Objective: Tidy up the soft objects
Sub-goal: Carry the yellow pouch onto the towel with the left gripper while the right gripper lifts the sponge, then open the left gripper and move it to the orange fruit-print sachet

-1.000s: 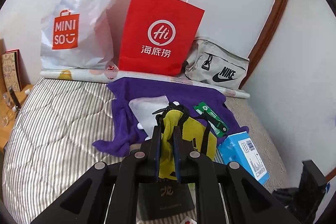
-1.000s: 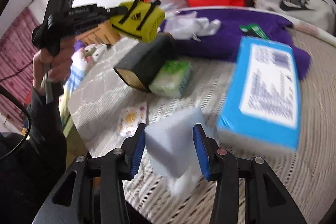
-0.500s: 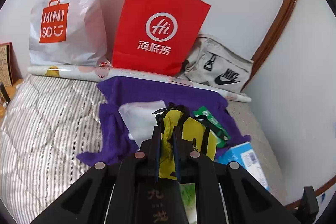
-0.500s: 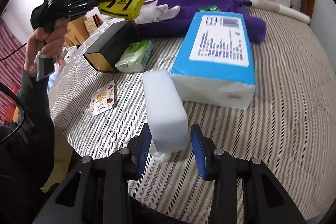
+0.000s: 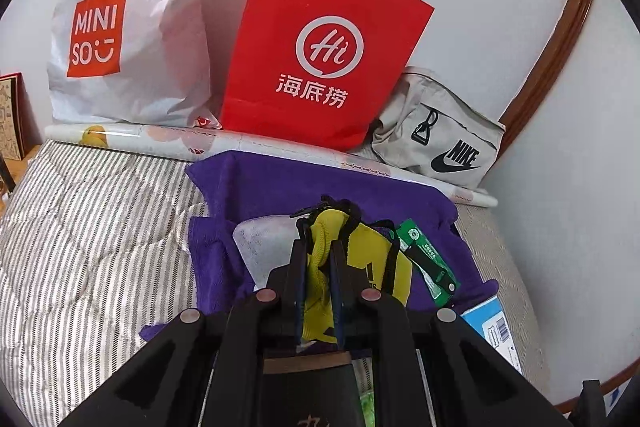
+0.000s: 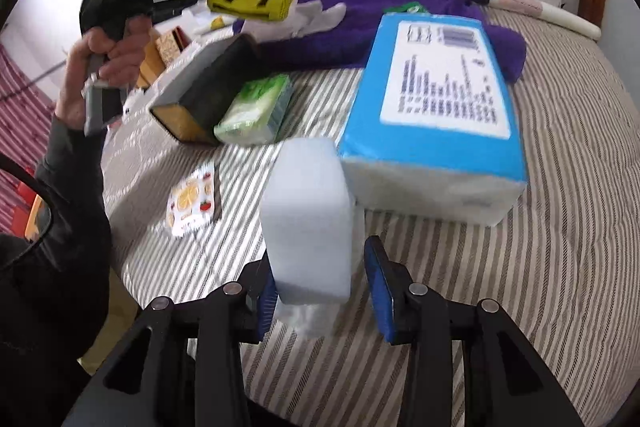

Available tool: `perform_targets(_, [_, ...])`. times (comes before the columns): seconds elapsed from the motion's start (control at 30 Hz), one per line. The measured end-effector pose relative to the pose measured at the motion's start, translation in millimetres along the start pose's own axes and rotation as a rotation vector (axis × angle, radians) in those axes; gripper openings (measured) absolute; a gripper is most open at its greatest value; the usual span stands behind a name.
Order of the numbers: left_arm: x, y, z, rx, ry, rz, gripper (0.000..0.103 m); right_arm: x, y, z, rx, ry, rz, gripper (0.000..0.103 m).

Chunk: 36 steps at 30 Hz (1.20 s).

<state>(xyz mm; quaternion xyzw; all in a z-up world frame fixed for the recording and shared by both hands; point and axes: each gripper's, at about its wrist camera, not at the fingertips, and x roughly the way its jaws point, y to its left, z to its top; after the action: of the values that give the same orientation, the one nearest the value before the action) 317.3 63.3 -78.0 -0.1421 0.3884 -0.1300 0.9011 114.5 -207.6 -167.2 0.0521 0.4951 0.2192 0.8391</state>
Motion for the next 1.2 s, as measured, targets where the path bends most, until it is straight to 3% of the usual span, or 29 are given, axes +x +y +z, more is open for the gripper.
perform_targets(0.13, [7.6,0.2,-0.1,0.005,0.011,0.009,0.011,-2.4,1.0,2.2,-0.015,-0.021,0.011,0.039])
perform_targets(0.17, [9.2,0.8,-0.2,0.004,0.013,0.013,0.011,-3.0,1.3,2.1,-0.018,-0.026,0.018,0.029])
perform_targets(0.43, [20.0,4.5,-0.7,-0.01,0.042,0.038,0.012,-24.7,22.5,4.4,-0.084,-0.104,0.124,0.029])
perform_targets(0.6, [23.2,8.9,-0.4,-0.024,0.072,0.084,0.017,-37.3,23.1,8.7,-0.081,-0.152,0.121,0.029])
perform_targets(0.7, [17.8,11.3,-0.3,-0.038,0.071,0.085,0.03,-43.1,23.3,12.4,-0.084,-0.171,0.115,0.029])
perform_targets(0.93, [-11.6,4.0,-4.6,0.004,0.025,0.078,0.039,-13.0,18.2,3.7,-0.092,-0.071,0.065,0.029])
perform_targets(1.07, [-23.1,1.2,-10.1,0.027,0.017,0.087,0.04,-2.6,13.3,-4.7,-0.081,-0.018,0.007,0.035])
perform_targets(1.2, [-32.2,1.6,-20.0,0.037,0.027,0.084,0.04,-10.9,14.8,-1.7,-0.096,-0.05,-0.046,0.049])
